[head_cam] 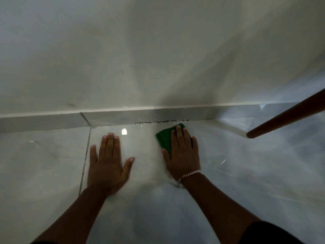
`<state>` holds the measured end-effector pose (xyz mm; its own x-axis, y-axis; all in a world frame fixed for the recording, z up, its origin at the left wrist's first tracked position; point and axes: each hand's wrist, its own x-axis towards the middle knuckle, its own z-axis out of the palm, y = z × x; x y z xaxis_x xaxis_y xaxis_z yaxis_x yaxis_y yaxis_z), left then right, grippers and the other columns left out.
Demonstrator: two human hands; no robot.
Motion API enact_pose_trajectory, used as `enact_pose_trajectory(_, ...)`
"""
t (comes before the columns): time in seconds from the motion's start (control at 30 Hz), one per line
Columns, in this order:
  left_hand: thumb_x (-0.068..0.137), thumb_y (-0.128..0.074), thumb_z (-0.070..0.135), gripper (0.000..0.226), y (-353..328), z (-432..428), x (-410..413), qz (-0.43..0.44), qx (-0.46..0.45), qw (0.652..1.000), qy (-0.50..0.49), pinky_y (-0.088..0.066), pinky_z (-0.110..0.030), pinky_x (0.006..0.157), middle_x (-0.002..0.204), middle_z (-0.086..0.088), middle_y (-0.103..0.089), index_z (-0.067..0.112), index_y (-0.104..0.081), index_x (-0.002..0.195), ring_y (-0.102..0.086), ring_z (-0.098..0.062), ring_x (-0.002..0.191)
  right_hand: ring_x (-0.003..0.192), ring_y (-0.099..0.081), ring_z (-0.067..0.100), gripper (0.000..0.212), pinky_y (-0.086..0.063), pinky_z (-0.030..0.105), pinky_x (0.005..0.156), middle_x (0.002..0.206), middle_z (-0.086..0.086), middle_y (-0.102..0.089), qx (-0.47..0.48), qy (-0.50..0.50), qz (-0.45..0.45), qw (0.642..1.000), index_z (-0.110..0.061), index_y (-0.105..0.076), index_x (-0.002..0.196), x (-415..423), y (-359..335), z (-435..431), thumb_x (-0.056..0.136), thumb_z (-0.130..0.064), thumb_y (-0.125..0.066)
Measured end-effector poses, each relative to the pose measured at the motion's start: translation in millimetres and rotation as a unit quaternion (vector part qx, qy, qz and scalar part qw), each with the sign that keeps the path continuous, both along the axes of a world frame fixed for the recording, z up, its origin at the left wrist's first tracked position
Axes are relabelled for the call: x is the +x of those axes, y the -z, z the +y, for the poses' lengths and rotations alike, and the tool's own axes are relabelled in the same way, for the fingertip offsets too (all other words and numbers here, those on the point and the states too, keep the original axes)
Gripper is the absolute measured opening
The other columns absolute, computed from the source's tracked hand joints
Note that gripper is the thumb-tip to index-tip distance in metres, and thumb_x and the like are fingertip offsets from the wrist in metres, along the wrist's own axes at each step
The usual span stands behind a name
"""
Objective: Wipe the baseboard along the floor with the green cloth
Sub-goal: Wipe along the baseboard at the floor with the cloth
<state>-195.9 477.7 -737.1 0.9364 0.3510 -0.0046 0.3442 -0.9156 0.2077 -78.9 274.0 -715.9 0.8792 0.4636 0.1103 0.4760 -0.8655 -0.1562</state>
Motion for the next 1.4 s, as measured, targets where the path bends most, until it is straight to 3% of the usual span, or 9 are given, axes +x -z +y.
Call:
enact_pose_trajectory(0.1, 0.088, -0.009, 0.069, 0.090, 1, 1, 2, 0.002, 0.009, 1.000, -0.002, -0.007, -0.057, 0.122, 0.165, -0.013, -0.008, 0.008, -0.010, 0.154, -0.002, -0.026, 0.153, 0.142, -0.024, 0.034, 0.069, -0.029, 0.053, 0.112, 0.155, 0.017, -0.027, -0.007, 0.046, 0.016, 0.999, -0.005, -0.033, 0.143, 32, -3, -4, 0.090, -0.049, -0.035)
enact_pose_trajectory(0.27, 0.090, -0.015, 0.066, 0.087, 2, 1, 1, 0.004, 0.017, 1.000, -0.001, -0.009, -0.057, 0.121, 0.164, -0.014, -0.009, 0.006, -0.012, 0.154, -0.004, -0.028, 0.153, 0.139, -0.028, 0.036, 0.067, -0.034, 0.051, 0.103, 0.150, 0.018, -0.037, 0.036, 0.122, 0.038, 0.991, -0.003, -0.041, 0.138, 34, -7, 25, 0.084, -0.042, -0.042)
enact_pose_trajectory(0.5, 0.089, -0.011, 0.068, 0.089, 3, 2, 1, 0.003, 0.012, 1.000, 0.004, -0.006, -0.055, 0.122, 0.165, -0.012, -0.008, 0.008, -0.009, 0.154, -0.003, -0.027, 0.153, 0.124, -0.049, 0.039, 0.053, -0.046, 0.050, 0.098, 0.133, 0.023, -0.053, 0.050, 0.002, 0.011, 0.999, -0.004, -0.056, 0.124, 30, -4, 30, 0.082, -0.036, -0.061)
enact_pose_trajectory(0.73, 0.089, -0.010, 0.068, 0.090, 3, 1, 2, 0.000, 0.014, 1.000, 0.003, -0.006, -0.055, 0.122, 0.165, -0.013, -0.008, 0.006, -0.011, 0.154, -0.003, -0.028, 0.153, 0.118, -0.053, 0.044, 0.051, -0.048, 0.053, 0.095, 0.128, 0.029, -0.054, 0.077, 0.119, 0.000, 0.990, 0.002, -0.058, 0.119, 55, -1, 4, 0.079, -0.029, -0.059)
enact_pose_trajectory(0.9, 0.087, -0.007, 0.070, 0.091, 4, 2, 2, 0.009, 0.019, 1.000, -0.001, -0.005, -0.054, 0.122, 0.165, -0.012, -0.005, 0.008, -0.007, 0.154, 0.000, -0.026, 0.153, 0.109, -0.059, 0.040, 0.048, -0.051, 0.048, 0.092, 0.122, 0.024, -0.060, 0.125, -0.014, 0.029, 0.992, -0.003, -0.062, 0.114, 23, -1, 50, 0.072, -0.025, -0.066)
enact_pose_trajectory(1.1, 0.088, -0.010, 0.069, 0.091, 0, 0, 1, -0.002, 0.012, 1.000, 0.005, -0.005, -0.054, 0.122, 0.164, -0.013, -0.011, 0.006, -0.013, 0.154, -0.006, -0.027, 0.152, 0.078, -0.066, 0.041, 0.038, -0.059, 0.042, 0.068, 0.116, 0.025, -0.060, 0.074, 0.007, 0.016, 0.997, -0.001, -0.062, 0.105, 68, -13, -21, 0.074, -0.022, -0.062)
enact_pose_trajectory(1.23, 0.087, -0.008, 0.069, 0.091, -1, -1, 3, 0.006, 0.017, 1.000, -0.002, -0.003, -0.053, 0.122, 0.165, -0.013, -0.007, 0.007, -0.009, 0.154, -0.002, -0.027, 0.153, 0.078, -0.064, 0.043, 0.036, -0.058, 0.047, 0.072, 0.114, 0.027, -0.056, 0.089, 0.102, 0.021, 0.991, 0.002, -0.060, 0.105, 68, -8, -10, 0.077, -0.021, -0.062)
enact_pose_trajectory(1.33, 0.088, -0.008, 0.069, 0.091, 2, 1, 3, 0.008, 0.019, 1.000, -0.007, -0.003, -0.053, 0.123, 0.165, -0.013, -0.005, 0.007, -0.007, 0.154, -0.001, -0.027, 0.153, 0.075, -0.065, 0.043, 0.039, -0.057, 0.043, 0.067, 0.108, 0.028, -0.062, 0.125, 0.045, 0.007, 0.991, -0.002, -0.065, 0.096, 35, -3, 55, 0.070, -0.025, -0.048)
enact_pose_trajectory(1.4, 0.088, -0.008, 0.069, 0.091, 3, 2, 3, 0.010, 0.017, 1.000, -0.004, -0.003, -0.052, 0.123, 0.165, -0.012, -0.003, 0.007, -0.006, 0.154, 0.000, -0.026, 0.153, 0.096, -0.063, 0.043, 0.039, -0.056, 0.047, 0.078, 0.113, 0.027, -0.064, 0.135, -0.014, 0.027, 0.990, -0.002, -0.066, 0.102, 10, 0, 92, 0.072, -0.024, -0.055)
